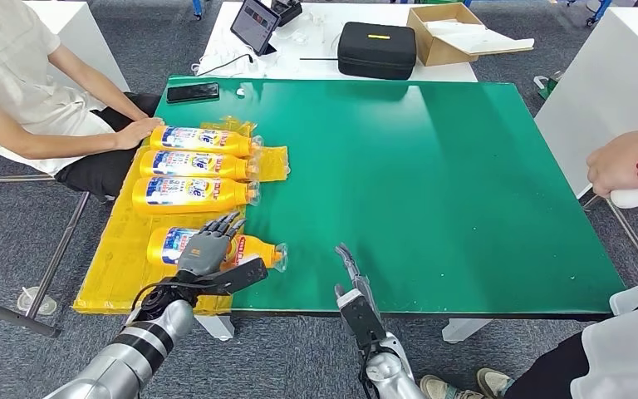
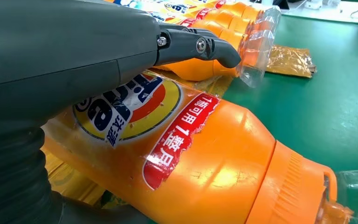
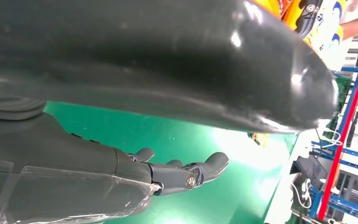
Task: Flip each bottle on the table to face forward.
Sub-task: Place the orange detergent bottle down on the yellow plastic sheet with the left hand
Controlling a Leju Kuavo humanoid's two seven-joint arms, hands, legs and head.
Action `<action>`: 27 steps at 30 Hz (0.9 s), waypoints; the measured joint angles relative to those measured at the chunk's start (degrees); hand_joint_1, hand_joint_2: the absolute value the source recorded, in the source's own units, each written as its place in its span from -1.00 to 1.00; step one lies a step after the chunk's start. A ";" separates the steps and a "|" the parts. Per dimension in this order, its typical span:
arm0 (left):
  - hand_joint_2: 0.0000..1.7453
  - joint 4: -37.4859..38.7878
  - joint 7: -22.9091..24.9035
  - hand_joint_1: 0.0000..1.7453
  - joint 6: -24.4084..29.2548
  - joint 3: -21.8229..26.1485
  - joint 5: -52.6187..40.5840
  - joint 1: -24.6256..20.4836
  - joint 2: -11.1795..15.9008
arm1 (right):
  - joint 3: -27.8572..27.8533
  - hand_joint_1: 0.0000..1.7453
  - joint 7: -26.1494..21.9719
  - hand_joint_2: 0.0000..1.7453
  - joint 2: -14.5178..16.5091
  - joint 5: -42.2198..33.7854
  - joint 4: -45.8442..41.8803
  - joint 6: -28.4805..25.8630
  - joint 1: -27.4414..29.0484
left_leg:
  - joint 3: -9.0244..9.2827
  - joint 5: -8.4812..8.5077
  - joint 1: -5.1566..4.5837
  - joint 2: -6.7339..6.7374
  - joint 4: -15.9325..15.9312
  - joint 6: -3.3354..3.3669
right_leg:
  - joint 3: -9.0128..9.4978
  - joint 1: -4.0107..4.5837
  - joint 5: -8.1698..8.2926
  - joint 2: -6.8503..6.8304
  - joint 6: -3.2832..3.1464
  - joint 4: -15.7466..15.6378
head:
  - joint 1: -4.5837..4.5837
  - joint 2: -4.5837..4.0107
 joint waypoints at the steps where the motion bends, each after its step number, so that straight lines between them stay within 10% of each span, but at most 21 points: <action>1: 1.00 0.13 0.03 -1.00 -0.36 0.02 0.20 -0.07 -0.11 | -0.04 -1.00 -0.05 -1.00 0.00 0.13 0.23 -0.03 -0.02 | 0.02 0.00 0.00 0.00 0.00 0.00 | 0.02 0.00 0.00 0.00 0.00 0.00 | -0.01 0.00; 27: 1.00 -8.59 -3.86 -1.00 3.64 -0.28 5.19 5.77 -2.40 | -1.21 -1.00 -0.85 -1.00 -0.03 -1.05 2.69 -1.28 1.23 | -0.20 0.01 -0.01 -0.03 0.02 0.02 | -0.23 -0.01 0.00 -0.02 0.02 0.00 | 0.00 0.00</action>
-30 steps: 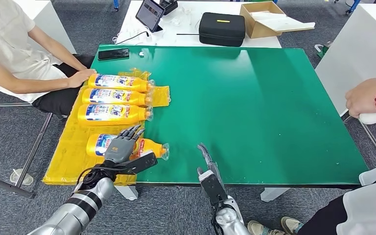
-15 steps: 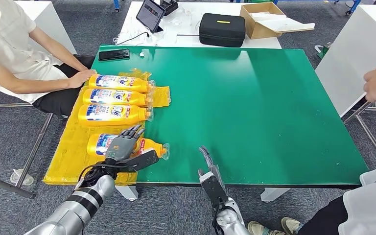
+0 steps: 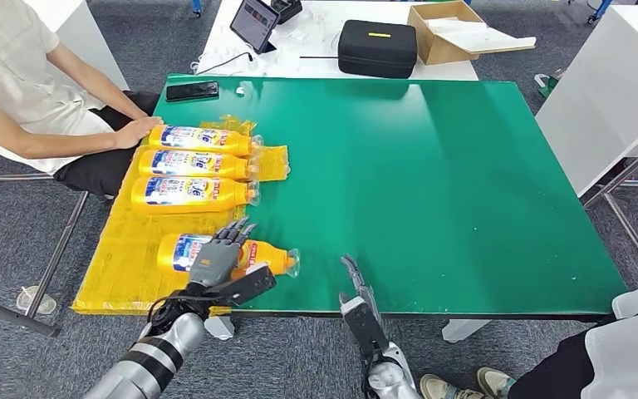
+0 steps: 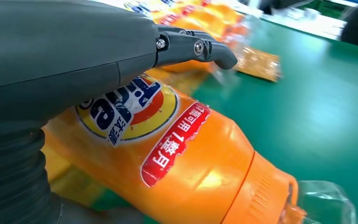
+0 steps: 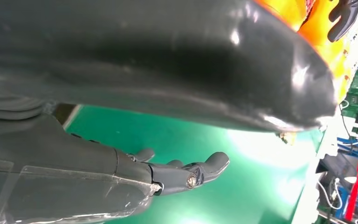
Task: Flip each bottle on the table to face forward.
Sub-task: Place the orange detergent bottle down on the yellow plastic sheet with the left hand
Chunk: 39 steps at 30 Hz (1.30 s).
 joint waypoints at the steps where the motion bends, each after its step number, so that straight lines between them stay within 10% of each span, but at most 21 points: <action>1: 1.00 -1.09 0.02 -1.00 -0.13 -0.19 -0.02 0.59 0.01 | 0.00 -1.00 -0.06 -1.00 -0.01 -0.14 -0.09 -0.01 0.19 | -0.04 0.00 0.00 0.01 0.00 0.00 | -0.05 0.00 0.00 0.00 0.00 0.00 | -0.01 0.00; 35: 1.00 -13.18 -1.44 -1.00 4.01 -6.74 2.05 4.07 0.90 | 0.01 -1.00 -0.20 -1.00 -0.59 0.18 -0.44 -0.62 -0.08 | -0.39 -0.01 0.00 0.08 0.00 0.00 | -0.41 0.00 0.00 0.01 0.01 0.00 | -0.02 -0.01; 39: 1.00 -21.70 -6.16 -1.00 2.53 -5.75 15.45 9.38 0.53 | 1.19 -1.00 -0.20 1.00 -1.21 -1.63 -6.35 -4.93 3.48 | -0.48 -0.05 -0.01 0.06 0.01 -0.01 | -0.48 -0.01 -0.02 0.01 0.03 0.00 | 0.01 -0.01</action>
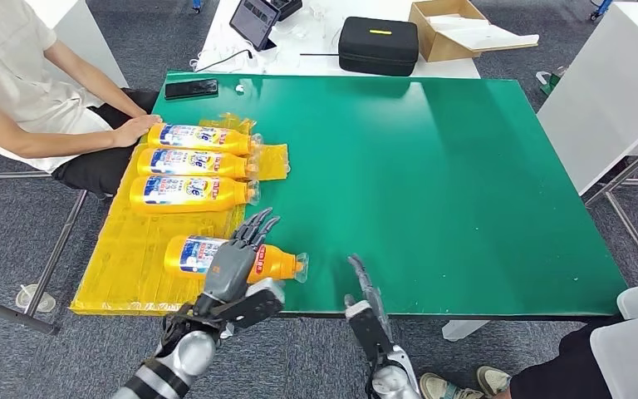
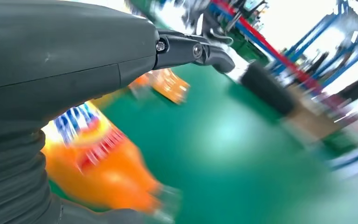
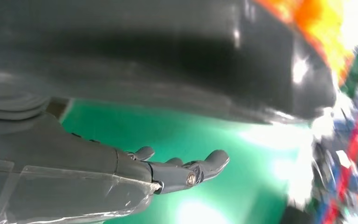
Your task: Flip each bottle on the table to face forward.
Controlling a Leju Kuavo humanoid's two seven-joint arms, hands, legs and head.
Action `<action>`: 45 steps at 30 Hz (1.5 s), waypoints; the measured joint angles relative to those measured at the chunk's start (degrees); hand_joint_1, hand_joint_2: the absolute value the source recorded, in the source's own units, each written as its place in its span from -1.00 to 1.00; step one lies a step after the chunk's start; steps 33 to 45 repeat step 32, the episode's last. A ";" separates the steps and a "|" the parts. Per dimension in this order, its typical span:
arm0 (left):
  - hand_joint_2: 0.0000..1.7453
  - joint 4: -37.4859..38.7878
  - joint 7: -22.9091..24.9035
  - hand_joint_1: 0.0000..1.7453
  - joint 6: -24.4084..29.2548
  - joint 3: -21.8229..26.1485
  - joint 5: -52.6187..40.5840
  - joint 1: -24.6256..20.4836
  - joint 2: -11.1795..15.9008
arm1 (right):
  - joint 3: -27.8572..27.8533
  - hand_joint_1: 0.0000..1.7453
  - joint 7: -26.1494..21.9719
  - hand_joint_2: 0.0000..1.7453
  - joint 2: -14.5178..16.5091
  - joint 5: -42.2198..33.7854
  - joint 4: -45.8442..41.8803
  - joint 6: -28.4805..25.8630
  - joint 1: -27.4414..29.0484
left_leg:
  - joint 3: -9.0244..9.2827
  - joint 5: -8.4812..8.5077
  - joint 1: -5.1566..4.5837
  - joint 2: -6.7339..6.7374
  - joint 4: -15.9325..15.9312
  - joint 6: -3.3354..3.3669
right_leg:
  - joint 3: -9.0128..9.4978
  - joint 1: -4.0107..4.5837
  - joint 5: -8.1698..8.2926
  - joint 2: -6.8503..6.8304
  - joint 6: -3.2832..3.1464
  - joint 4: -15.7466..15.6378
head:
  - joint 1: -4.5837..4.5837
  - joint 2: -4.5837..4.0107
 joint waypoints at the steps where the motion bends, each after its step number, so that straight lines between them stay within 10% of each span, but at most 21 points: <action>1: 1.00 -3.31 -0.90 -1.00 -0.42 0.57 4.81 2.04 -0.46 | 0.85 -1.00 0.00 1.00 -0.38 -0.79 -3.56 -2.30 1.49 | -0.05 -0.03 -0.01 0.01 0.00 0.00 | -0.05 -0.01 -0.01 0.00 0.01 0.00 | 0.00 0.00; 7: 1.00 -19.22 -2.19 -1.00 3.65 2.81 21.00 10.16 -3.02 | 7.68 -1.00 -0.03 1.00 -2.89 -0.83 -28.51 -18.25 8.30 | -0.31 -0.12 -0.02 0.05 0.00 0.07 | -0.36 -0.01 -0.03 0.01 0.00 -0.01 | -0.02 0.01; 12: 1.00 -24.47 -2.06 -1.00 3.77 3.50 23.75 11.91 -3.87 | 10.19 -1.00 -0.04 1.00 -3.52 0.90 -39.76 -19.75 10.47 | -0.29 -0.08 0.00 0.05 0.00 0.07 | -0.34 0.01 -0.02 0.01 -0.01 -0.01 | -0.02 0.01; 16: 1.00 -26.01 -2.15 -1.00 3.29 3.82 26.89 12.37 -4.33 | 10.39 -1.00 -0.03 -1.00 -3.53 1.34 -44.86 -19.86 11.32 | -0.29 -0.06 0.00 0.05 0.00 0.07 | -0.32 0.00 0.00 0.01 0.00 -0.01 | -0.02 0.00; 45: 1.00 -26.59 1.42 -1.00 7.23 5.66 29.82 15.57 -4.41 | 7.40 -1.00 0.11 -1.00 -1.19 -2.97 -42.55 -19.38 13.89 | -0.31 -0.08 0.00 0.05 0.00 0.07 | -0.35 0.00 -0.02 0.01 -0.01 -0.01 | -0.04 0.01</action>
